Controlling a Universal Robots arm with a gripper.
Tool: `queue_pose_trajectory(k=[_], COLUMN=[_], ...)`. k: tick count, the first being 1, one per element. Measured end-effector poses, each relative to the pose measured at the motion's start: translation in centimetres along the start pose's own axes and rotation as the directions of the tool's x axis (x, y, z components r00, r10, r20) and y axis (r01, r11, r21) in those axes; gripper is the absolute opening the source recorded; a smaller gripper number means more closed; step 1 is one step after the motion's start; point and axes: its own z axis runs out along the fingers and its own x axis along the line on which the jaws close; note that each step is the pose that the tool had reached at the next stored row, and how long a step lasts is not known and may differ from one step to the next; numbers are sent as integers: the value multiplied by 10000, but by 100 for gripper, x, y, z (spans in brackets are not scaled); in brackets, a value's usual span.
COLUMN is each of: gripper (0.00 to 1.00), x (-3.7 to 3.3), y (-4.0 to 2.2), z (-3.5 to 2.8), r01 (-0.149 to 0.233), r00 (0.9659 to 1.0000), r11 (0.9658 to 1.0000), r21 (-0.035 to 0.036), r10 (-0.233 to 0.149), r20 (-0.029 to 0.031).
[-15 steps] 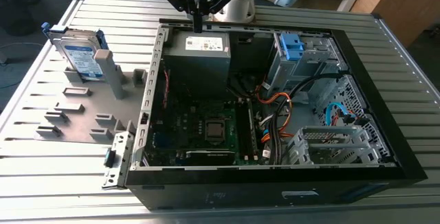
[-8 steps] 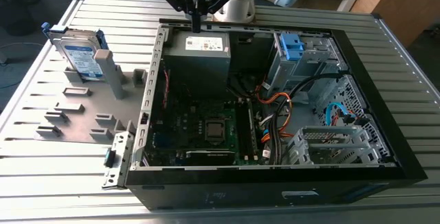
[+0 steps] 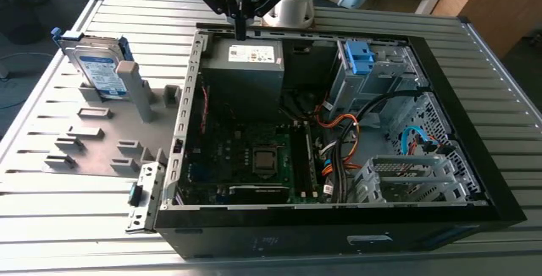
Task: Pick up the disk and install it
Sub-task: 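Reach for the disk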
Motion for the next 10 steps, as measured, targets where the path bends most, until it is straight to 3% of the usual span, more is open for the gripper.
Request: queue_pose_trajectory(k=[10], gripper=[11], x=[29], y=[-2], z=[-1], r01=[0], r00=[10000], r11=[10000], r21=[0], r10=[0], r20=[0])
